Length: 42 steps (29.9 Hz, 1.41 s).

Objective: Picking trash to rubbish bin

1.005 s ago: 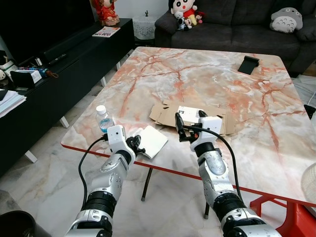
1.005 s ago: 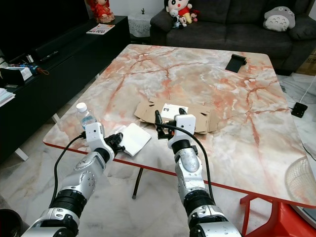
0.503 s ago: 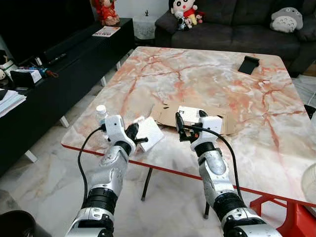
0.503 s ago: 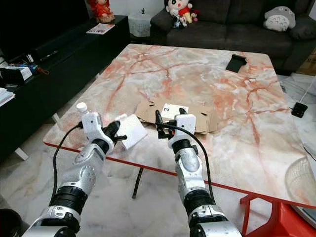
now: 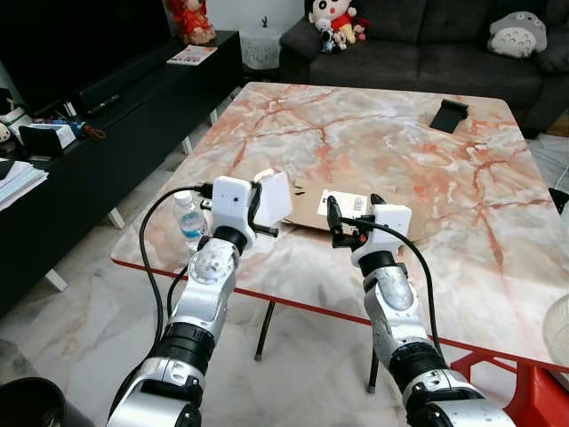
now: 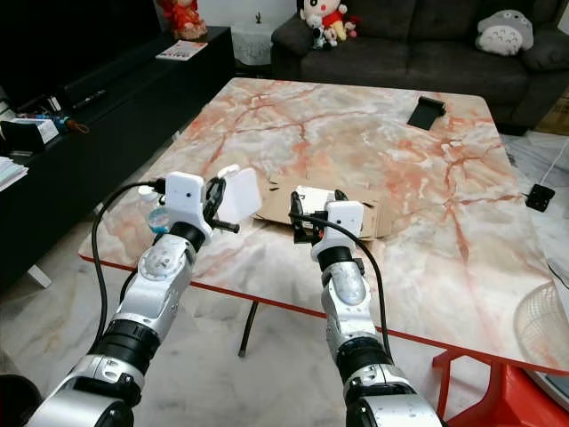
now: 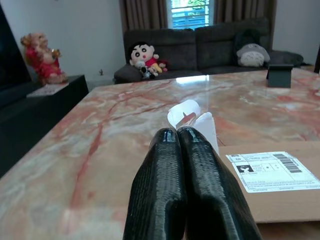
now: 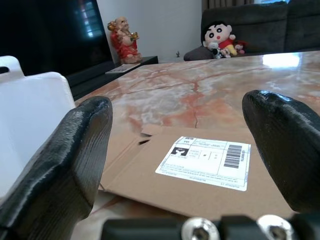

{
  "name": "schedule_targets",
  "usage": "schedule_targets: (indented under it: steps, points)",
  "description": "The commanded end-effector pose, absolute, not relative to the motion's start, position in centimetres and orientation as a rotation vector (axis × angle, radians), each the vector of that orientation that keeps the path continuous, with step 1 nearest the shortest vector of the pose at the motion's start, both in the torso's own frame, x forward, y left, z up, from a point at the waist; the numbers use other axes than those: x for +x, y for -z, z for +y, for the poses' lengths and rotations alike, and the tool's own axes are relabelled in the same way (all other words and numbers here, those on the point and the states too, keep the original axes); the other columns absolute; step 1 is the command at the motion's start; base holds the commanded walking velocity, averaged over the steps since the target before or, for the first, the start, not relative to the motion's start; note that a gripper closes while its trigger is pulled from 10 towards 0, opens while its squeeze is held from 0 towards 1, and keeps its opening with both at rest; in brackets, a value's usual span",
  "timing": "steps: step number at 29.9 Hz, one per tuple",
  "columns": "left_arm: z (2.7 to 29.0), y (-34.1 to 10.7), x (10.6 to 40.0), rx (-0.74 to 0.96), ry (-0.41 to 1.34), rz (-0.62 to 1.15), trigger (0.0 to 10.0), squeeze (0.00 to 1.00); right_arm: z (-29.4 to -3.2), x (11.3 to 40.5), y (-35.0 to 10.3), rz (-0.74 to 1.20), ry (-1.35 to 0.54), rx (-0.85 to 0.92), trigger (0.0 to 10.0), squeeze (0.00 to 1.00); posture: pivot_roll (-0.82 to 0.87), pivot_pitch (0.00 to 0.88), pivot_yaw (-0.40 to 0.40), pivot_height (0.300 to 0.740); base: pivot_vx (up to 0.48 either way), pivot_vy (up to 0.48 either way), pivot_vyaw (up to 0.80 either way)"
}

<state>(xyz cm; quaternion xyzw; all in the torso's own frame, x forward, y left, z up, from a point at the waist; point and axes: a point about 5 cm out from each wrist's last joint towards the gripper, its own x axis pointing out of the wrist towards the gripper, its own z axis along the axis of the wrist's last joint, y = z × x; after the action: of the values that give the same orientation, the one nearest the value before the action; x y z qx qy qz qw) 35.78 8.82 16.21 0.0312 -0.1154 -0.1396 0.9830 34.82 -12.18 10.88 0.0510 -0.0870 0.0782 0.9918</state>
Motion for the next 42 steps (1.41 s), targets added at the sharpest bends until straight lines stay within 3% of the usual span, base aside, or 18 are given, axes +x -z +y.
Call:
schedule_targets:
  steps: [1, 14, 42]
  points:
    - [8.8, -16.2, 35.9, 0.107, 0.287, -0.235, 10.0, 0.0, -12.4, 35.2, -11.9, -0.214, -0.142, 0.11, 10.0, 0.0, -0.05, 0.0, 0.031, 0.74, 0.0, 0.0, 0.0]
    - [8.6, -16.4, 35.9, 0.179, 0.257, -0.301, 10.0, 0.0, -13.1, 35.3, -12.2, -0.236, -0.103, 0.12, 10.0, 0.0, -0.05, 0.0, 0.036, 0.74, 0.0, 0.0, 0.0]
    - [8.7, -16.8, 36.1, 0.165, 0.235, -0.368, 10.0, 0.0, -13.3, 35.1, -13.0, -0.305, -0.074, 0.145, 10.0, 0.0, -0.06, 0.0, 0.044, 0.74, 0.0, 0.0, 0.0]
